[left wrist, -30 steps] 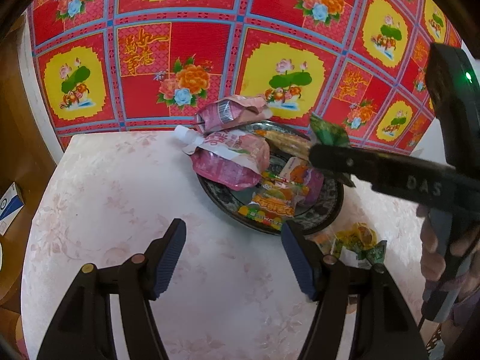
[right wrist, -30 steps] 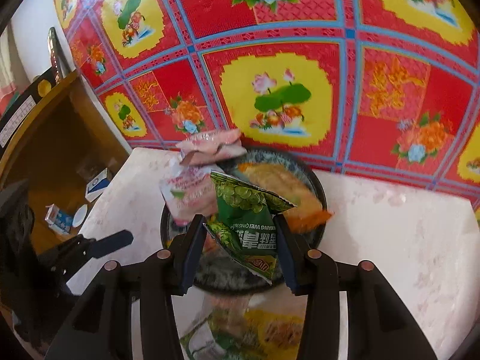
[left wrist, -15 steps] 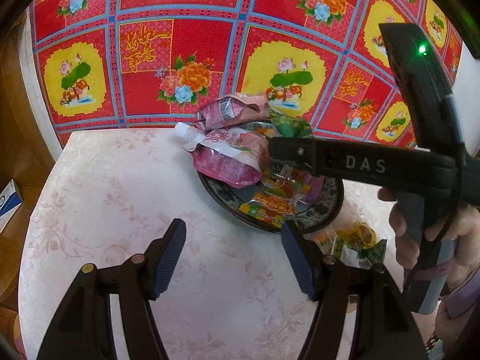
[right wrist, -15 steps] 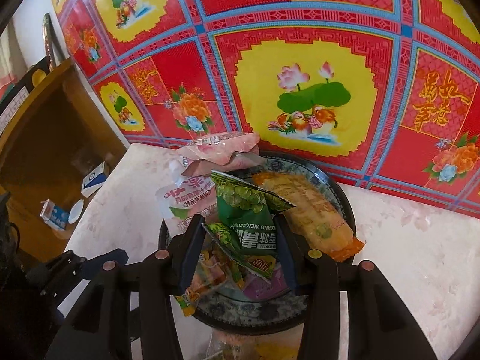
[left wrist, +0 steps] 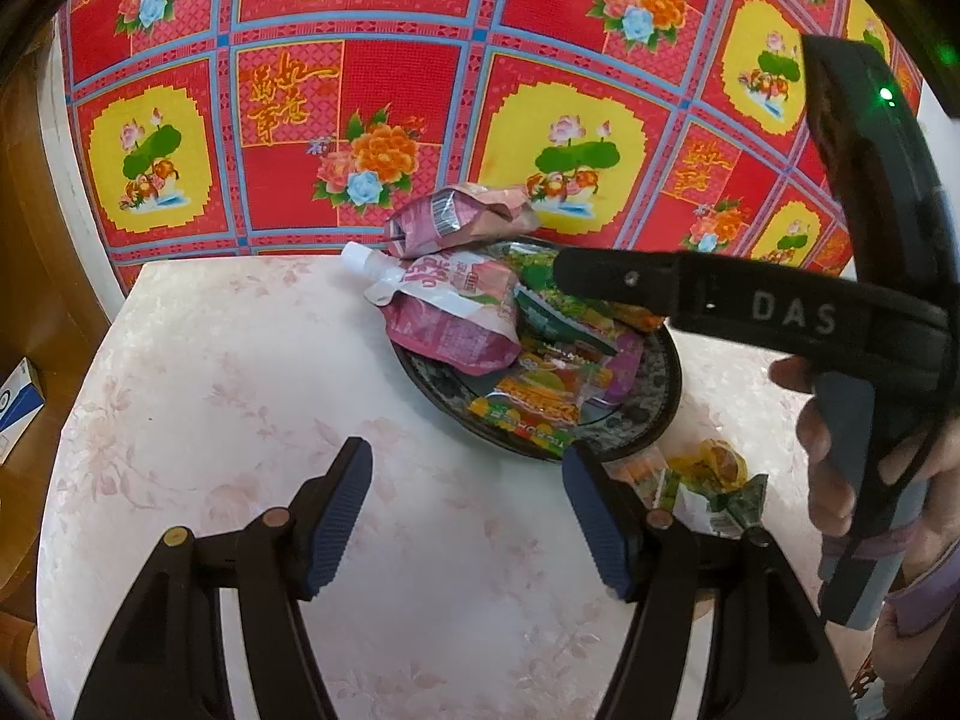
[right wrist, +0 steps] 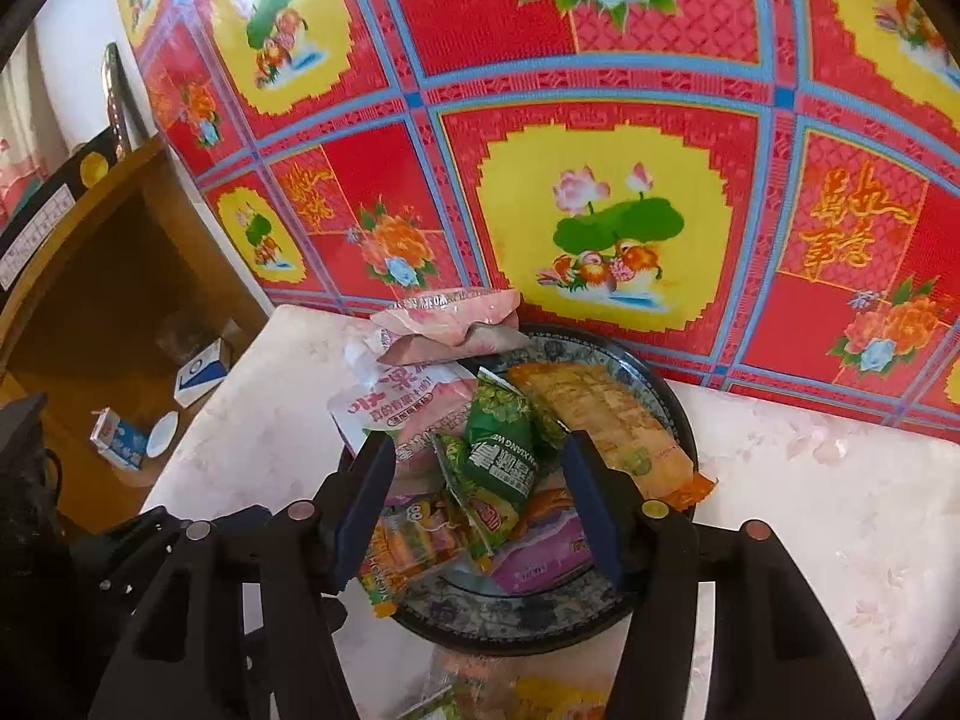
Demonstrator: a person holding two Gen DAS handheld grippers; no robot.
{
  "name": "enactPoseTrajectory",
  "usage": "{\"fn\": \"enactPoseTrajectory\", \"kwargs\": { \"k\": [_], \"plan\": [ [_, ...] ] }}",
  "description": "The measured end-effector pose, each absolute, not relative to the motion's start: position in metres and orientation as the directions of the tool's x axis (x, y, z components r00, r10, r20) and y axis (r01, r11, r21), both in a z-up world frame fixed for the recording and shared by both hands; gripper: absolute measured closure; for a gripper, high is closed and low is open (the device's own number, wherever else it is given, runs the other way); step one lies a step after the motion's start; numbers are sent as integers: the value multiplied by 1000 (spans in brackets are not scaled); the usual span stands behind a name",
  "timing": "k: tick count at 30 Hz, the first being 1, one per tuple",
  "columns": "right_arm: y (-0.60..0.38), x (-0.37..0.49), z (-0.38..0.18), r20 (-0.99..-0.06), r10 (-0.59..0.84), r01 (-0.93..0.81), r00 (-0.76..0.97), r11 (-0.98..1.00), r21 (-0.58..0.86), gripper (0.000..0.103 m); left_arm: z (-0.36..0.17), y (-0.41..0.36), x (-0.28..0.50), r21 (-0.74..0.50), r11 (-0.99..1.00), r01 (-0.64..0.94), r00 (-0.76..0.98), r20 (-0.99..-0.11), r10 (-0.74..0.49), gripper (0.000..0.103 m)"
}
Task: Organize snacks
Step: 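Carry the green pea bag onto the plate and open the right gripper, then grasp the green-and-white snack bag with the left gripper and lift it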
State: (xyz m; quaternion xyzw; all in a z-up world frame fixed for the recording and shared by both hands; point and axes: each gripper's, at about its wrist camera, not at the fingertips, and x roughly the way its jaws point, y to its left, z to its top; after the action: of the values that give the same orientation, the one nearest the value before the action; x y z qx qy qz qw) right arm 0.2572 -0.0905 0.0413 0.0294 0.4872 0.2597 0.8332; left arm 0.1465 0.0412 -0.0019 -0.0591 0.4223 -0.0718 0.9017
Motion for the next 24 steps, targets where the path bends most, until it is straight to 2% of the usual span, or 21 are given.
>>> {"fn": "enactPoseTrajectory", "kwargs": {
  "k": [24],
  "plan": [
    [-144, 182, 61, -795, 461, -339, 394, 877, 341, 43, 17, 22, 125, -173, 977, 125, 633, -744, -213, 33]
  ]
}}
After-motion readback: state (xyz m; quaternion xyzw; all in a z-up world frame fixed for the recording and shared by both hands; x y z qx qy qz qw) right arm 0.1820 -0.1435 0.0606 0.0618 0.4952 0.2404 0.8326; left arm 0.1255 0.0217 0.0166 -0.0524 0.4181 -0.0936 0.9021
